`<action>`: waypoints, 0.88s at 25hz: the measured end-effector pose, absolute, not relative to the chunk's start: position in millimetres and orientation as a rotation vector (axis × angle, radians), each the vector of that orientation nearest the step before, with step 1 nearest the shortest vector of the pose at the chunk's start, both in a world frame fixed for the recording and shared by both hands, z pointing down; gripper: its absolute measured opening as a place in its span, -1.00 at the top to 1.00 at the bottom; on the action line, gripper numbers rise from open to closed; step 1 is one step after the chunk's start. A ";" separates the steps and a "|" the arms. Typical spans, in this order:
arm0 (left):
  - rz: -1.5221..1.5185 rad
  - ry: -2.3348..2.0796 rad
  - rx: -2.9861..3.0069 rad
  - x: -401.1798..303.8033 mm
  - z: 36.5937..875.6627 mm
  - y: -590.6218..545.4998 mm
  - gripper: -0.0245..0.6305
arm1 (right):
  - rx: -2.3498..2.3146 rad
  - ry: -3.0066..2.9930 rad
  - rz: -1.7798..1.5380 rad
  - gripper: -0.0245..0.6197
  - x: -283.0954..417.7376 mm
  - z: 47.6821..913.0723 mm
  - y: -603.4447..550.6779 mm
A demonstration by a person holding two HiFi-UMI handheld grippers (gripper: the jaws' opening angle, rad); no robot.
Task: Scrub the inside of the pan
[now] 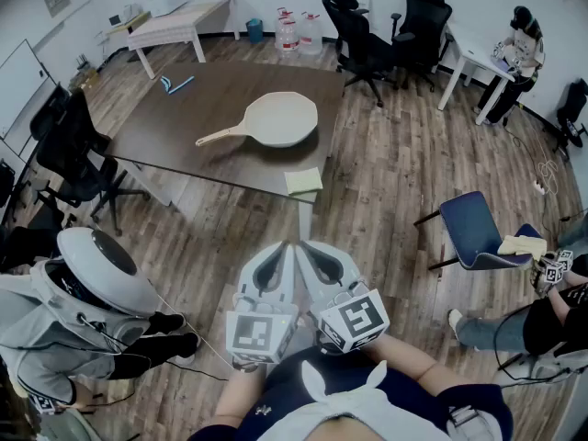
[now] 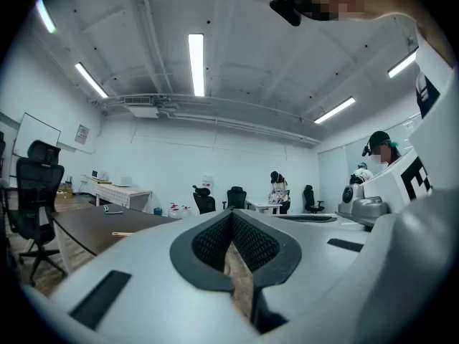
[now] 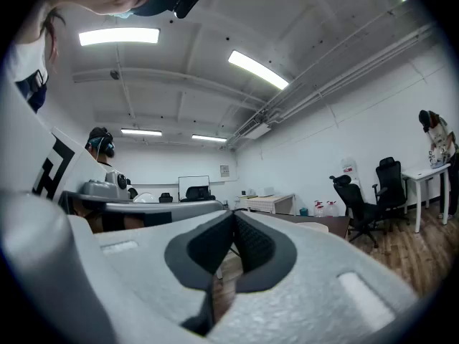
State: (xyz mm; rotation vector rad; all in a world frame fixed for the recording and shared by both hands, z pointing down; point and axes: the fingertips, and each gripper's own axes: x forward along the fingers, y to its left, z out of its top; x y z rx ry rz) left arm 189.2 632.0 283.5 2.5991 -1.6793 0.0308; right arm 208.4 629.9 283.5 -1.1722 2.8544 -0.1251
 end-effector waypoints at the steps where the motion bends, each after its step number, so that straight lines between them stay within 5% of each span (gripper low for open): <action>1: 0.025 -1.677 2.593 187.9 282.8 630.0 0.92 | -1.171 2.854 -0.129 0.93 207.0 283.5 627.9; 22: 0.050 -1.517 2.613 132.3 324.4 594.7 0.91 | -1.157 2.934 -0.070 0.93 148.4 316.3 594.2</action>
